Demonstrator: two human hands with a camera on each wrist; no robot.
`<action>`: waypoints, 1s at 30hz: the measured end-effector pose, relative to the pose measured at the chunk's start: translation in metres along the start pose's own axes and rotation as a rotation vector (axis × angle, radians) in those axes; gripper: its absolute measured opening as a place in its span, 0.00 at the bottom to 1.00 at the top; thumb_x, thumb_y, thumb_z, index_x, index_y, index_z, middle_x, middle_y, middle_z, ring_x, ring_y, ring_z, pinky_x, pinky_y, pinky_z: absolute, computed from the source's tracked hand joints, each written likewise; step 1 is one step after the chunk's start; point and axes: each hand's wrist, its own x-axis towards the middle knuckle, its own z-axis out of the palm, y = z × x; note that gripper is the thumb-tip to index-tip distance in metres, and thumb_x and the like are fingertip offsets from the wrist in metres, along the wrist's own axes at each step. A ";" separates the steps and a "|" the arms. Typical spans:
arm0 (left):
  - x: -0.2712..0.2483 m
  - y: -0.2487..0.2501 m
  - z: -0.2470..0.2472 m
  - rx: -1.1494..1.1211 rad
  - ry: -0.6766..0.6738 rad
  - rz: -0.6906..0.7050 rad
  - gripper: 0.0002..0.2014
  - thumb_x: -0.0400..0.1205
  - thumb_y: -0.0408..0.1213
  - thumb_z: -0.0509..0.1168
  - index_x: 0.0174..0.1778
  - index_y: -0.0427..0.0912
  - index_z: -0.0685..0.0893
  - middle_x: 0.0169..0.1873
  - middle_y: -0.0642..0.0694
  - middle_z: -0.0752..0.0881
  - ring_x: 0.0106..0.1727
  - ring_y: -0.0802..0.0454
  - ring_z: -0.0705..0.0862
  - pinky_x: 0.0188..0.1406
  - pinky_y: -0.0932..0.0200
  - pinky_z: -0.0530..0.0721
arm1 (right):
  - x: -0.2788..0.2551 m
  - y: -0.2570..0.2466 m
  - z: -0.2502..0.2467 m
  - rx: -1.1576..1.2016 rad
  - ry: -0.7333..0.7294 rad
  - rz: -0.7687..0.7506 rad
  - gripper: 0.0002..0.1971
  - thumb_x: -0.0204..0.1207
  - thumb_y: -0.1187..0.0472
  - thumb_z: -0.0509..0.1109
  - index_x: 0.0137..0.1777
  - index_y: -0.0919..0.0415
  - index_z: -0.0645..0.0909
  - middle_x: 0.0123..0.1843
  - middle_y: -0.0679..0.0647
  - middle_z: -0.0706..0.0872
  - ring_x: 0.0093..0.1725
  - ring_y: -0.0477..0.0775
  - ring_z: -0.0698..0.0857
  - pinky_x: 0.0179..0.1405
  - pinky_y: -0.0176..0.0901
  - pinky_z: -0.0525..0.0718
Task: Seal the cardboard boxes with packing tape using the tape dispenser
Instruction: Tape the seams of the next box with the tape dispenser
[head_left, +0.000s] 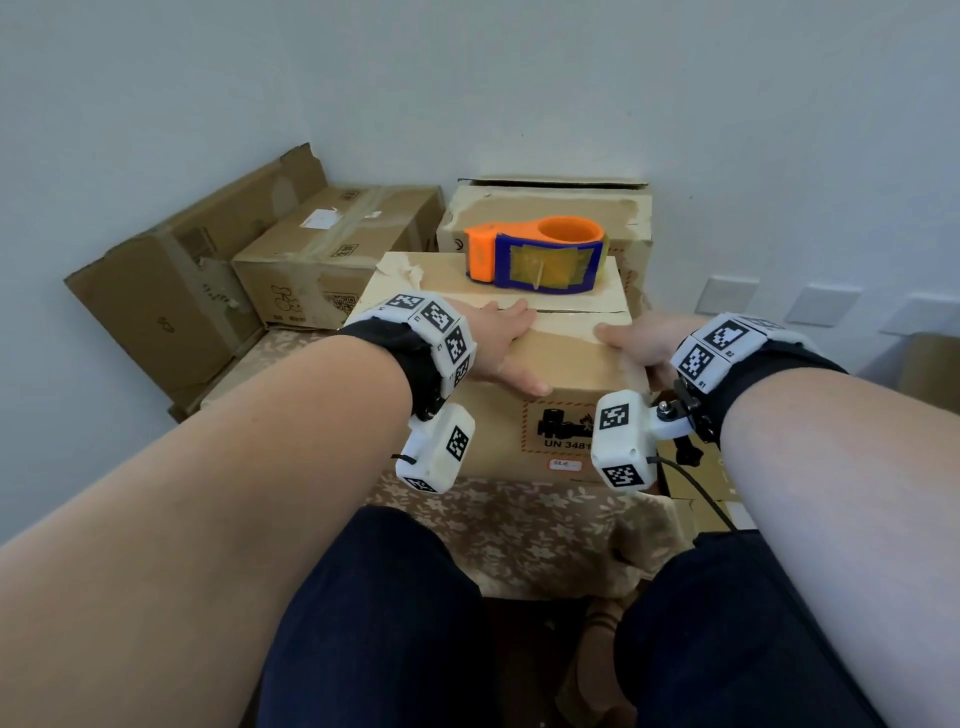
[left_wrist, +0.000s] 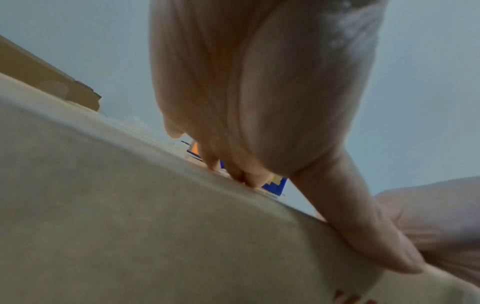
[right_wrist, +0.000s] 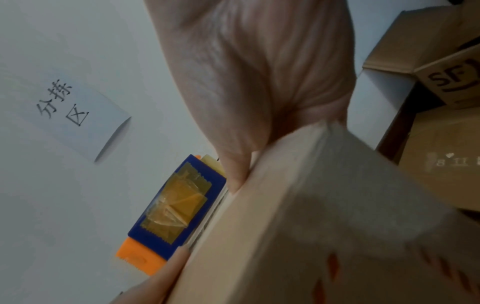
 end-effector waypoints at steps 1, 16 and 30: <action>-0.001 0.000 -0.001 -0.001 0.009 -0.022 0.54 0.74 0.68 0.62 0.84 0.45 0.40 0.84 0.50 0.40 0.85 0.46 0.47 0.80 0.37 0.51 | -0.010 -0.005 -0.003 -0.082 0.002 0.021 0.24 0.85 0.42 0.55 0.59 0.65 0.77 0.54 0.61 0.83 0.55 0.63 0.82 0.61 0.50 0.78; -0.037 -0.069 0.005 -0.131 0.074 -0.553 0.48 0.74 0.68 0.63 0.79 0.34 0.62 0.74 0.38 0.73 0.73 0.41 0.74 0.67 0.49 0.71 | -0.014 -0.019 0.009 -0.400 0.173 -0.065 0.31 0.85 0.48 0.53 0.82 0.68 0.55 0.83 0.62 0.56 0.81 0.65 0.59 0.78 0.60 0.61; -0.049 -0.087 0.018 -0.217 0.155 -0.462 0.50 0.70 0.63 0.71 0.82 0.40 0.60 0.79 0.43 0.67 0.78 0.43 0.68 0.75 0.48 0.67 | -0.007 -0.021 0.024 -0.566 0.203 -0.120 0.37 0.83 0.40 0.47 0.84 0.66 0.52 0.85 0.60 0.53 0.83 0.61 0.51 0.80 0.61 0.55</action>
